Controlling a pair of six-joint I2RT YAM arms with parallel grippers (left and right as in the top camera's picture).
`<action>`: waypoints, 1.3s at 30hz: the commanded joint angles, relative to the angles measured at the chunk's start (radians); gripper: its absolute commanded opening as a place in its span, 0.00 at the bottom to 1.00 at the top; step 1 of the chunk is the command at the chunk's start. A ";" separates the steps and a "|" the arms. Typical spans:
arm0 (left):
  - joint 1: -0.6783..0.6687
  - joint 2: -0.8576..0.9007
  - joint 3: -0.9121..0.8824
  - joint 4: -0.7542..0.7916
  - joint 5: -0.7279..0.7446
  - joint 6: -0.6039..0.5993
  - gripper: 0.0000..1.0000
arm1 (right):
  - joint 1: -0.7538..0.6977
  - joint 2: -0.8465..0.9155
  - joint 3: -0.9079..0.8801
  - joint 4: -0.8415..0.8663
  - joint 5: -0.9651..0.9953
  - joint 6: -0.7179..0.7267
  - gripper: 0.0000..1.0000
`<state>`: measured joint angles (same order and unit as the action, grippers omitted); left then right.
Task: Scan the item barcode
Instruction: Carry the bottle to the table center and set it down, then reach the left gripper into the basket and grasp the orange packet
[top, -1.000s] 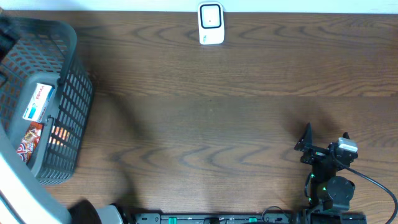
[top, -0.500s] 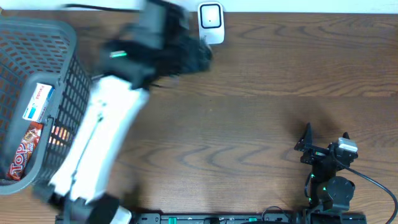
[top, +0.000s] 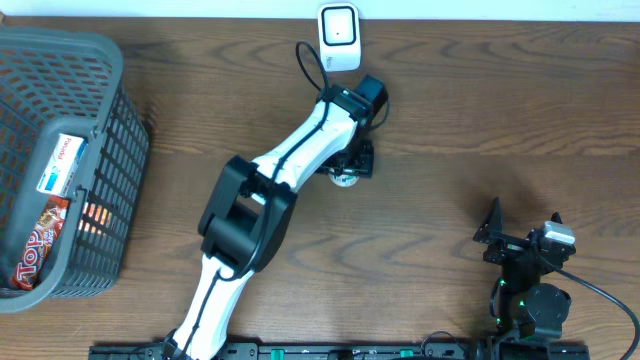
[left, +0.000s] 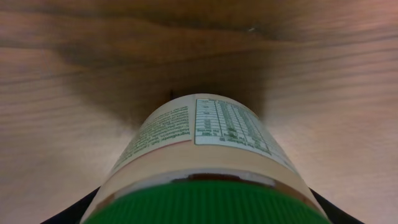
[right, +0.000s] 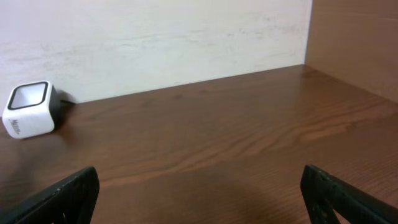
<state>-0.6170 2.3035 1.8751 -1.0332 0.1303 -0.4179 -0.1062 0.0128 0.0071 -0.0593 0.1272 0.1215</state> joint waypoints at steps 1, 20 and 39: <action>0.003 0.014 0.004 0.026 0.060 0.013 0.63 | -0.003 -0.004 -0.002 -0.003 0.002 -0.006 0.99; 0.570 -0.727 0.533 -0.246 -0.010 0.199 0.99 | -0.003 -0.004 -0.002 -0.003 0.002 -0.006 0.99; 1.306 -0.459 -0.024 -0.296 -0.093 -0.063 0.99 | 0.003 -0.004 -0.002 -0.003 0.002 -0.006 0.99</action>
<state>0.6884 1.8313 1.9450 -1.3579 0.0456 -0.4656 -0.1062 0.0128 0.0071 -0.0593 0.1276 0.1215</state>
